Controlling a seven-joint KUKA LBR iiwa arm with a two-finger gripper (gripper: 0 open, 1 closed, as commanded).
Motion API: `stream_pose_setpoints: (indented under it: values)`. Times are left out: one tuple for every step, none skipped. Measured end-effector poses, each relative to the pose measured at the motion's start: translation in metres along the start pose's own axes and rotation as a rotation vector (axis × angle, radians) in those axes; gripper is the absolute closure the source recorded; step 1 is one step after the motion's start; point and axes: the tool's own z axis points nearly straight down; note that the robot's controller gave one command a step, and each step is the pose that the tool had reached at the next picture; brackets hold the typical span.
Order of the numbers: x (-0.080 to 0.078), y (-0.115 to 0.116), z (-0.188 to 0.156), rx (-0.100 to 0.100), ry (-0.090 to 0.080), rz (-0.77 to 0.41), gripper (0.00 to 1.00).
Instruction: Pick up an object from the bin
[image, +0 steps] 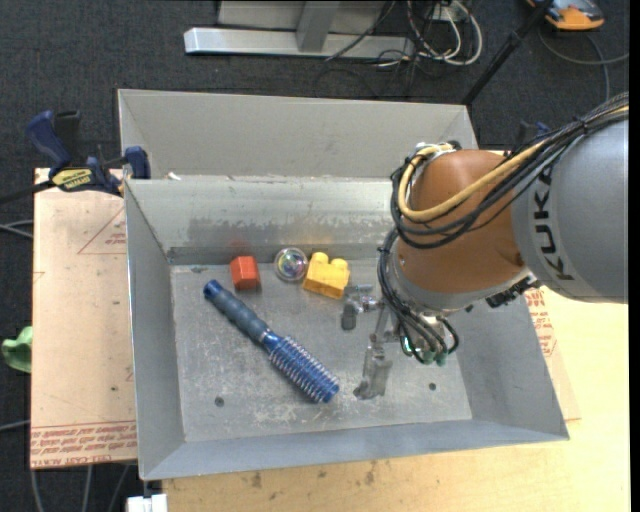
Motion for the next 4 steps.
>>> stream_pose_setpoints:
  values:
    - [-0.036, 0.066, 0.139, -0.001, -0.003, 0.362, 0.0]
    - [-0.032, 0.085, 0.105, -0.003, -0.01, 0.472, 0.0]
    - [-0.039, 0.089, 0.095, -0.003, -0.008, 0.636, 0.0]
    - [-0.051, 0.078, 0.137, -0.001, -0.004, 0.776, 0.0]
